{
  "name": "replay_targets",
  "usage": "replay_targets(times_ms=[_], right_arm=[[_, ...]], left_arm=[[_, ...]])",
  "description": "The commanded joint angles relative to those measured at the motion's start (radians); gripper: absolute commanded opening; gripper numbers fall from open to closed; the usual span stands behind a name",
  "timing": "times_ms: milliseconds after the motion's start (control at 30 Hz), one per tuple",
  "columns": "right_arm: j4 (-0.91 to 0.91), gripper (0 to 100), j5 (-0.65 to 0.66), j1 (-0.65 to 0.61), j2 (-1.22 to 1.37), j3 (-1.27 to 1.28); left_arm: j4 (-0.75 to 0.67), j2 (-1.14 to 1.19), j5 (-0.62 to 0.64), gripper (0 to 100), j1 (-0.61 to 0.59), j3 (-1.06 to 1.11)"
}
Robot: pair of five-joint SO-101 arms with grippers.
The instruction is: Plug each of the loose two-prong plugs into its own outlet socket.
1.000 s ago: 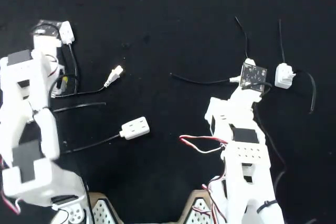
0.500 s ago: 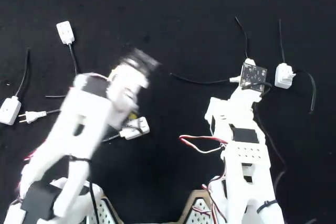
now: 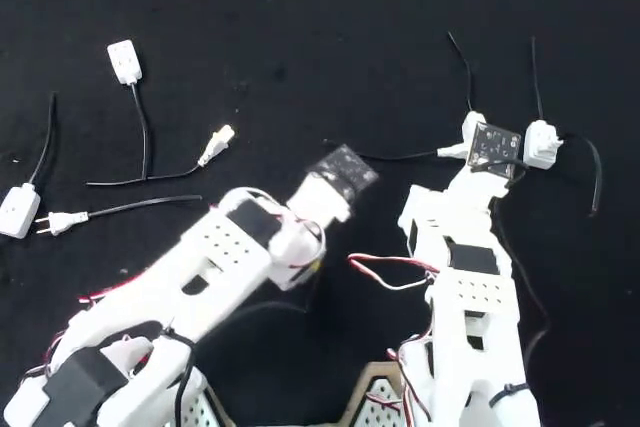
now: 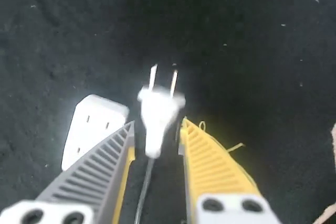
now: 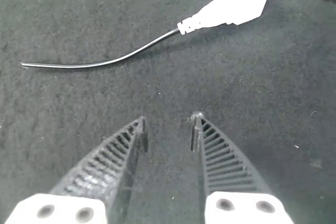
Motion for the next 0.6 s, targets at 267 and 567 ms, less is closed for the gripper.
replay_targets(times_ms=[267, 567], right_arm=[[0.006, 14.0, 0.026, -0.051, -0.03, -0.061], [0.072, 13.8, 0.353, -0.427, -0.03, -0.031]], left_arm=[[0.112, -0.032, -0.063, 15, -0.292, -0.133], [0.126, -0.025, -0.094, 15, -0.677, -0.005]])
